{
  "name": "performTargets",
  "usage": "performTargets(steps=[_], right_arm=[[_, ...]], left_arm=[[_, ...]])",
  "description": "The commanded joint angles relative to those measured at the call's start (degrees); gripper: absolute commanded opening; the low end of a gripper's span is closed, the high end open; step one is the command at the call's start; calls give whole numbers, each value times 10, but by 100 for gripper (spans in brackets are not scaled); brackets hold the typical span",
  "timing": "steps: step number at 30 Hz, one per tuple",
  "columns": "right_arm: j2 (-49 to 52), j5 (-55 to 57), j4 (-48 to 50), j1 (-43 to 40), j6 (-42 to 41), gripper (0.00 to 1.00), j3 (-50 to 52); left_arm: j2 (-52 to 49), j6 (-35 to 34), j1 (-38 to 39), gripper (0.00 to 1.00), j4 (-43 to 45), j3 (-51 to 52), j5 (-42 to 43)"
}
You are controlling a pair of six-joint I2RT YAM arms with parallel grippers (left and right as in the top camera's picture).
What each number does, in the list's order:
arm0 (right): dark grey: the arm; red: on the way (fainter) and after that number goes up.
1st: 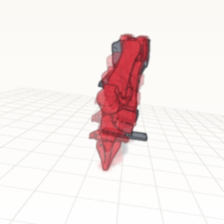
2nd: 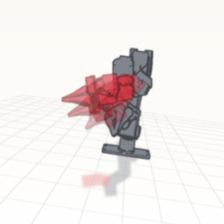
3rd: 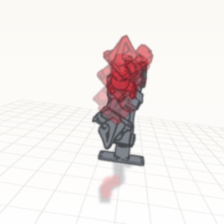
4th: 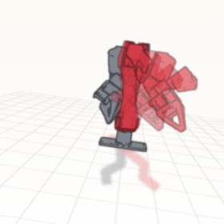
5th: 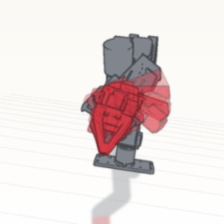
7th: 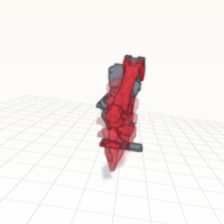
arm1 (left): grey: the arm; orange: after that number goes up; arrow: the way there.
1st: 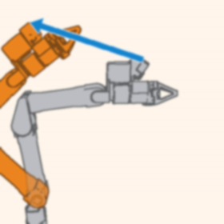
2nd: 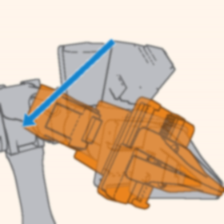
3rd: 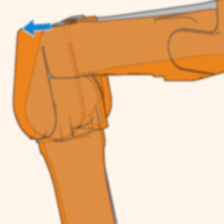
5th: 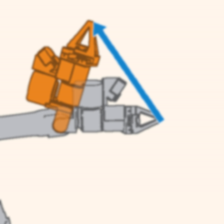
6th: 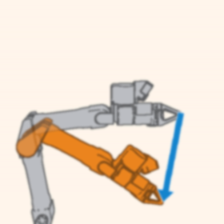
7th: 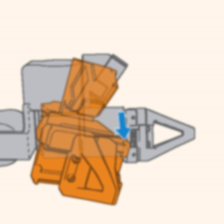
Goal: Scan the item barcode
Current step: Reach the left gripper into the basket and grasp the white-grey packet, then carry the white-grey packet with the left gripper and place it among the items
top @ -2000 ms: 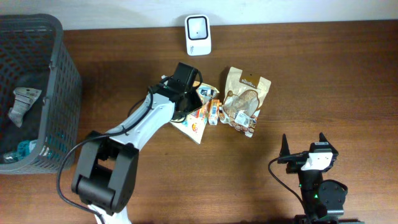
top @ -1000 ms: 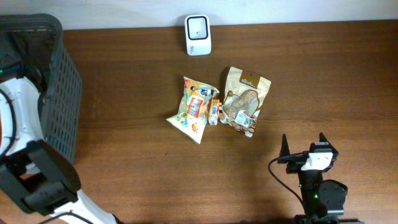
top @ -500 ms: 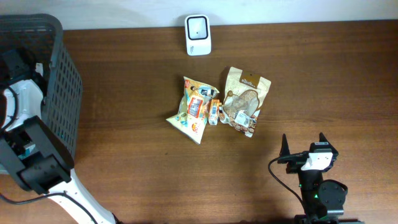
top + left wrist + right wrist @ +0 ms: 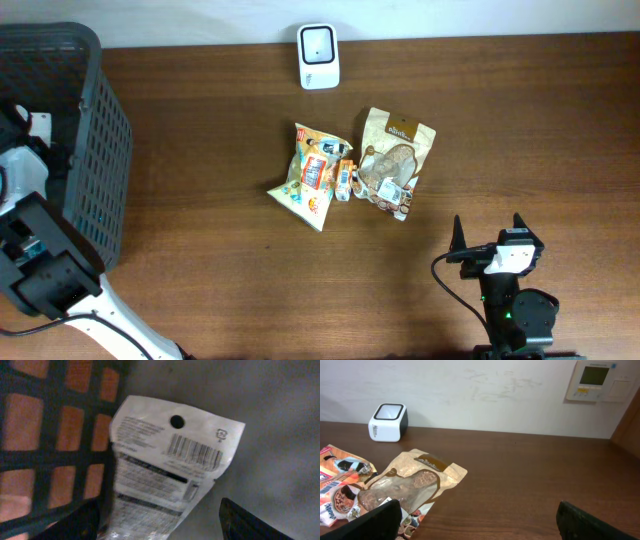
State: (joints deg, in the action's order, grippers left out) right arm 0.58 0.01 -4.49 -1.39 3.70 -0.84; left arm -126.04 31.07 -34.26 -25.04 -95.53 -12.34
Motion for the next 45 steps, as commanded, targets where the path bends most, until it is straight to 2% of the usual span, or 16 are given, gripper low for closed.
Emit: performTargets(steps=[1, 4, 6, 8, 9, 11, 12, 16, 25, 31, 34, 37, 38, 40, 43, 45], right_arm=[[-4, 3, -2, 3, 4, 98, 5], [-4, 3, -2, 3, 4, 98, 5], [-4, 3, -2, 3, 4, 99, 5], [-4, 3, -2, 3, 4, 98, 5], [-4, 3, -2, 3, 4, 98, 5], [-4, 3, -2, 3, 4, 98, 5], [-4, 3, -2, 3, 4, 98, 5], [-4, 3, -2, 3, 4, 98, 5], [-4, 3, -2, 3, 4, 98, 5], [-4, 3, -2, 3, 4, 98, 5], [-4, 3, -2, 3, 4, 98, 5], [-4, 3, -2, 3, 4, 98, 5], [-4, 3, -2, 3, 4, 98, 5], [-4, 3, -2, 3, 4, 98, 5], [-4, 3, -2, 3, 4, 98, 5], [-4, 3, -2, 3, 4, 99, 5]], left_arm=[[-8, 12, 0, 75, 26, 32, 12], [-21, 11, 0, 70, 35, 37, 12], [-30, 11, 0, 57, 31, 37, 12], [-34, 11, 0, 39, 21, 37, 12], [-34, 11, 0, 25, 19, 37, 12], [-31, 9, 0, 11, 16, 37, 12], [-28, -23, 0, 0, 16, 36, 10], [8, -120, 0, 0, 18, 32, 32], [242, -259, 0, 0, 29, 32, 280], [403, -430, 5, 0, 29, 32, 572], [440, -482, 71, 0, 21, 32, 682], [439, -482, 192, 0, -45, 33, 668], [428, -482, 270, 0, -97, 35, 607], [406, -482, 356, 0, -146, 35, 510], [351, -482, 485, 0, -191, 35, 337], [306, -482, 542, 0, -194, 35, 268]])
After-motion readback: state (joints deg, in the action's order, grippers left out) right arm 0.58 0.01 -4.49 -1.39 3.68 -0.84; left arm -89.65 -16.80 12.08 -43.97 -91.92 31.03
